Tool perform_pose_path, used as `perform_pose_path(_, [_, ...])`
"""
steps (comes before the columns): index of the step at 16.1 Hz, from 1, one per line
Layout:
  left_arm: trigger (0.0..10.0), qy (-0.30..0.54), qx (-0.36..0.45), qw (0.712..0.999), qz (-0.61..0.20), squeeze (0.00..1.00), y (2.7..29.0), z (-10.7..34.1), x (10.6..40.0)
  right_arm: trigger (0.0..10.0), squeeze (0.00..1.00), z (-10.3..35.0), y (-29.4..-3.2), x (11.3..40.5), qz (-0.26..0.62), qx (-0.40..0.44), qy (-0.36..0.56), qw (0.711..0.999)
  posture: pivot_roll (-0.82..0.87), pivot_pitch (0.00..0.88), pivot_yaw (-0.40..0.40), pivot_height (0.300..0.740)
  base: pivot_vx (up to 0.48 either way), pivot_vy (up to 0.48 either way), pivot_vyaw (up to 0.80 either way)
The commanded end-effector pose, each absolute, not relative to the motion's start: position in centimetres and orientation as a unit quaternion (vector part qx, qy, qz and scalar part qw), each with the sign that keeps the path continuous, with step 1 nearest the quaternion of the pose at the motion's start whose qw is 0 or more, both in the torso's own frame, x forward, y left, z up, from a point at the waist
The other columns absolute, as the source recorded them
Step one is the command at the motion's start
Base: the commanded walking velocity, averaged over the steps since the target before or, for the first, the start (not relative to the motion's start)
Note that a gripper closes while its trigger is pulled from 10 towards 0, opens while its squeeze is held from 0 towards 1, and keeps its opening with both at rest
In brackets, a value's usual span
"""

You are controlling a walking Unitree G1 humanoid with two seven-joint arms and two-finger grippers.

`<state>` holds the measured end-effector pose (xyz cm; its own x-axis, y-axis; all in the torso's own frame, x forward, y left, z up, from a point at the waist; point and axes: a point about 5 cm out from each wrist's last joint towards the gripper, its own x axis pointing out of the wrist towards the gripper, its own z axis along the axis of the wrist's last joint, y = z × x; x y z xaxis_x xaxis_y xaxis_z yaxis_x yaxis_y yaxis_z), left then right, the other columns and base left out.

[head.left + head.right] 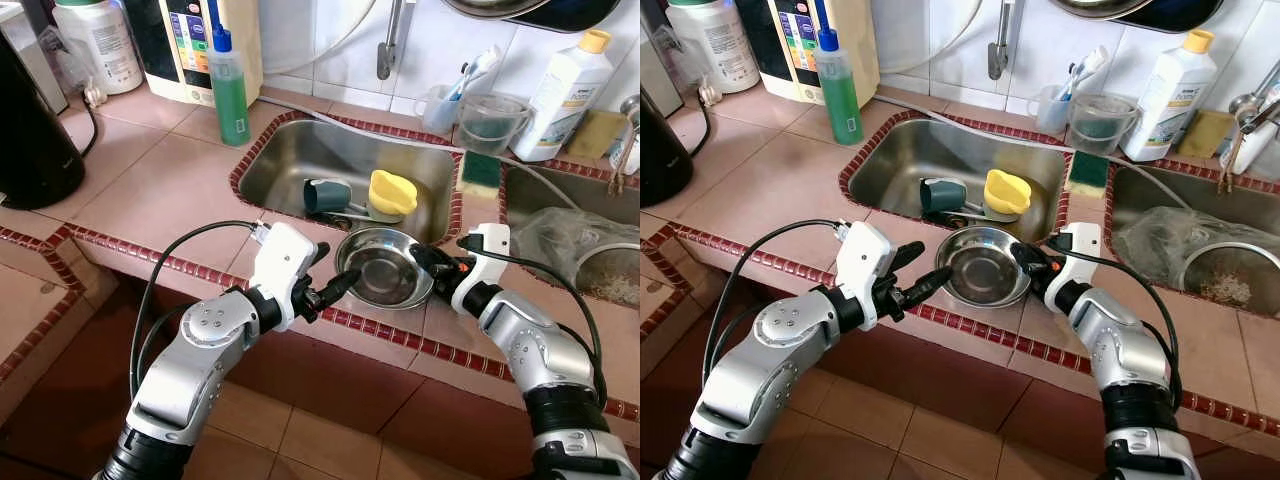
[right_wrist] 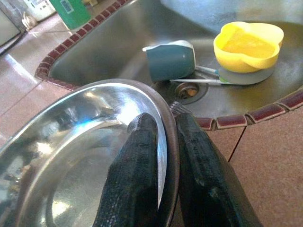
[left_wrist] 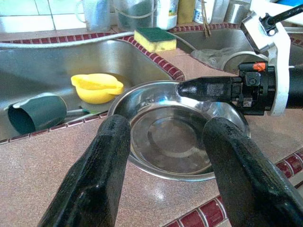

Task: Kitchen organization

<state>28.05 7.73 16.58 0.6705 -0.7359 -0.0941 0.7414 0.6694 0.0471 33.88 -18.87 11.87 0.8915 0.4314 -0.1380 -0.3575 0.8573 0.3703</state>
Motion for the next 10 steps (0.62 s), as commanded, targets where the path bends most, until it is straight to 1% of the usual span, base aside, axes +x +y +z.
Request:
perform_pose_path(1, [10.0,0.025,0.048,0.911,-0.408,0.00,7.5,17.1,28.1,0.0,0.00,12.2,-19.3,34.1,0.199,0.182,0.101,0.958,-0.07,0.067,-0.056,0.740,0.000,0.000,0.00])
perform_pose_path(6, [10.0,0.019,0.047,0.915,-0.400,0.00,7.7,17.4,28.5,0.0,0.00,12.5,-19.7,34.3,0.185,0.188,0.084,0.961,-0.07,0.059,-0.054,0.740,0.000,0.000,0.00])
perform_pose_path(10, [10.0,0.011,0.047,0.918,-0.394,0.00,7.8,17.7,29.0,0.0,0.00,13.9,-19.8,34.8,0.186,0.231,0.041,0.954,-0.06,0.042,-0.052,0.740,0.000,0.000,0.00])
